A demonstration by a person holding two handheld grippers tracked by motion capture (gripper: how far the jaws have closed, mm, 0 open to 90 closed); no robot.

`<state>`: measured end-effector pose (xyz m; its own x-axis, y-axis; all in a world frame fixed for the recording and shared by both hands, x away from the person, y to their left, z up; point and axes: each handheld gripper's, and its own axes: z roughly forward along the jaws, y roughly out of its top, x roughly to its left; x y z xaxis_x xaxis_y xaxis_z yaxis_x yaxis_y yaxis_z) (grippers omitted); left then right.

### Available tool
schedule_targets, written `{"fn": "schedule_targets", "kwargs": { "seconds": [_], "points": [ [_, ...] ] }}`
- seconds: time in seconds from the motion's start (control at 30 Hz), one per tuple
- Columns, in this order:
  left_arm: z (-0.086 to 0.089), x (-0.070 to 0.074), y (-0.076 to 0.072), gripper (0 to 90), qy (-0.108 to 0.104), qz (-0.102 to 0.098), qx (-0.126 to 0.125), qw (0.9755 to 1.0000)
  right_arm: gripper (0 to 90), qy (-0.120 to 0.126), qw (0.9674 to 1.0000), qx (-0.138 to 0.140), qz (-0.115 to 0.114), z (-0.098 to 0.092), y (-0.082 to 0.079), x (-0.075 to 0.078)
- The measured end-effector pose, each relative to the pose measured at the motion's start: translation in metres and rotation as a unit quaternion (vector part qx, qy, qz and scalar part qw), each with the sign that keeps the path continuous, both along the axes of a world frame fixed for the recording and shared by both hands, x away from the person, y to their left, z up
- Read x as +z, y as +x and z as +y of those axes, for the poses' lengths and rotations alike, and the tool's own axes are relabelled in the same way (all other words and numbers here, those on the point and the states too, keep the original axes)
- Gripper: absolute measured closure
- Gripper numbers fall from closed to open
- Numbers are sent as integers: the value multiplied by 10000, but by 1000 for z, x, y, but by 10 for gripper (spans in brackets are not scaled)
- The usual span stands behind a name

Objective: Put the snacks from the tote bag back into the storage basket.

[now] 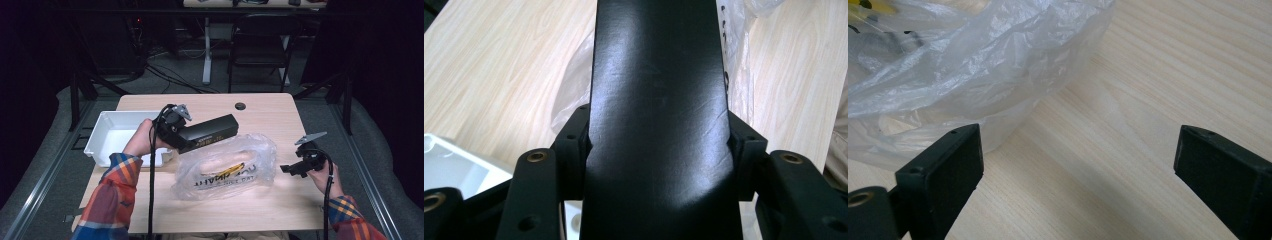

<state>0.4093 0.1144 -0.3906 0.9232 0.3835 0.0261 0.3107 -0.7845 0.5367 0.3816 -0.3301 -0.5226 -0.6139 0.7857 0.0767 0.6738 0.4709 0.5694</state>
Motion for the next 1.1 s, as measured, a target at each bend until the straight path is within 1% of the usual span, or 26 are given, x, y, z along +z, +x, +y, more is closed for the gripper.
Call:
{"fn": "schedule_targets", "kwargs": {
  "seconds": [0.13, 0.17, 0.23, 0.3, 0.37, 0.6, 0.7, 0.87, 0.9, 0.93, 0.97, 1.1],
  "points": [
    [12, 2, 2, 432, -58, 17, 105, 9999, 57, -4, 10000, 12, -19, 0, 0, -1],
    [15, 3, 3, 432, -30, 13, 105, 9999, 57, -9, 10000, 34, -5, 0, 1, -1],
    [21, 3, 3, 432, -79, 24, 175, 9998, 58, -17, 10000, 16, -10, 0, 0, -1],
    [27, 3, 4, 432, -146, 12, 204, 9997, 59, -42, 10000, -8, -22, 0, 0, -1],
    [32, 4, 4, 432, -161, 7, 188, 9997, 59, -45, 10000, -10, -23, 0, 0, -1],
    [47, 6, 5, 432, -120, -75, 246, 9996, 61, -76, 10000, 2, 20, -1, 0, -1],
    [55, 7, 5, 432, -96, -81, 341, 9993, 62, -59, 10000, -56, -11, -1, -1, -1],
    [67, 9, 6, 432, -52, -114, 426, 9990, 62, -55, 10000, -51, -4, -1, -1, -1],
    [70, 9, 5, 432, -92, -94, 477, 9988, 63, -51, 10000, -54, -3, -1, -1, -1],
    [73, 9, 5, 432, -76, -123, 487, 9987, 63, -63, 10000, -33, 8, -1, -1, -1],
    [76, 9, 5, 432, -98, -108, 517, 9986, 64, -56, 10000, -32, -5, -2, -1, -1],
    [86, 9, 5, 431, -84, -141, 521, 9985, 64, -59, 10000, -61, -26, -1, -2, -1]
  ]
}}
